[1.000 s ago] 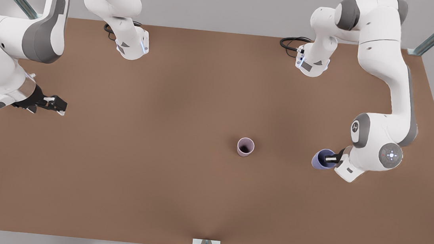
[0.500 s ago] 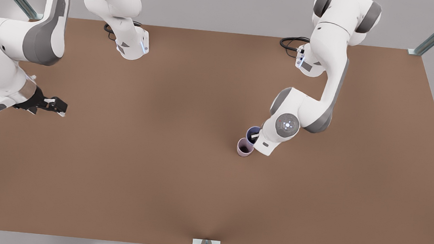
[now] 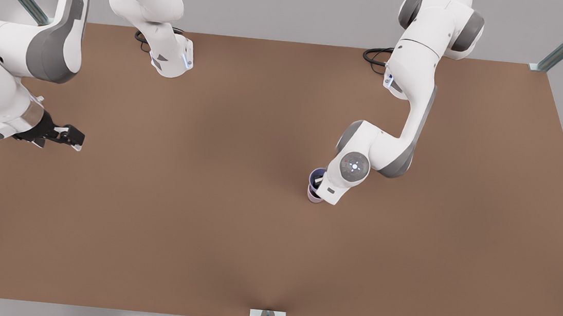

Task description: Stack the cups, with the pink cup at the bottom and the purple cup at the top

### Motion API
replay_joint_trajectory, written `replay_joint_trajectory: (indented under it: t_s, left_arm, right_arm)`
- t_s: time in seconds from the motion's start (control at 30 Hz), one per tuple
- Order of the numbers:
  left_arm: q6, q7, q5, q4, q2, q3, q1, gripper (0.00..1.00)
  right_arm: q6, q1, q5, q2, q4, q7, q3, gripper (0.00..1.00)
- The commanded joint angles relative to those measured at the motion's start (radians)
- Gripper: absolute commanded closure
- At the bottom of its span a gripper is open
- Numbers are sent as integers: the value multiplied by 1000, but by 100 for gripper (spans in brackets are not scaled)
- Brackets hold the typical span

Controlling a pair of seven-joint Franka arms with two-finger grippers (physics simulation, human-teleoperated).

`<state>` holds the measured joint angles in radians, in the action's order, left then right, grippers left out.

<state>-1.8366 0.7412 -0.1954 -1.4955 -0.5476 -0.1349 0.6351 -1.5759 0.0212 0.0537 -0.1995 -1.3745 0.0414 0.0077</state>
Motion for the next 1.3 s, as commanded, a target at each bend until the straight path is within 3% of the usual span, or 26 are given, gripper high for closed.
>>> replay_joint_trajectory:
  t_s: [0.0, 0.53, 0.9, 1.07, 1.1, 1.17, 1.27]
  left_arm:
    - [-3, 0, -21, 0, 0, 0, 0, 79]
    - [-18, 3, -18, 0, -31, -2, 6, 79]
    - [-21, 1, -13, 0, -45, -2, 8, 60]
    - [-26, 1, -13, 0, -43, -2, 8, 59]
    - [-26, 1, -13, 0, -43, -2, 6, 56]
    - [-26, 4, 42, 1, -43, -2, 8, 0]
    - [-10, 4, 45, 24, -34, -3, 6, 0]
  right_arm:
    - [1, 2, 0, 0, 0, 0, 0, 0]
    - [-1, 0, 0, 0, 6, 0, -2, 0]
    - [-3, 0, 0, -14, 9, 0, 0, 0]
    - [-3, 2, 0, -14, 14, 0, 0, 0]
    - [-1, 2, 0, -14, 15, 0, 0, 0]
    - [-1, 2, 0, -14, 15, 0, 0, 0]
    - [-3, 2, 0, -14, 15, 0, 0, 0]
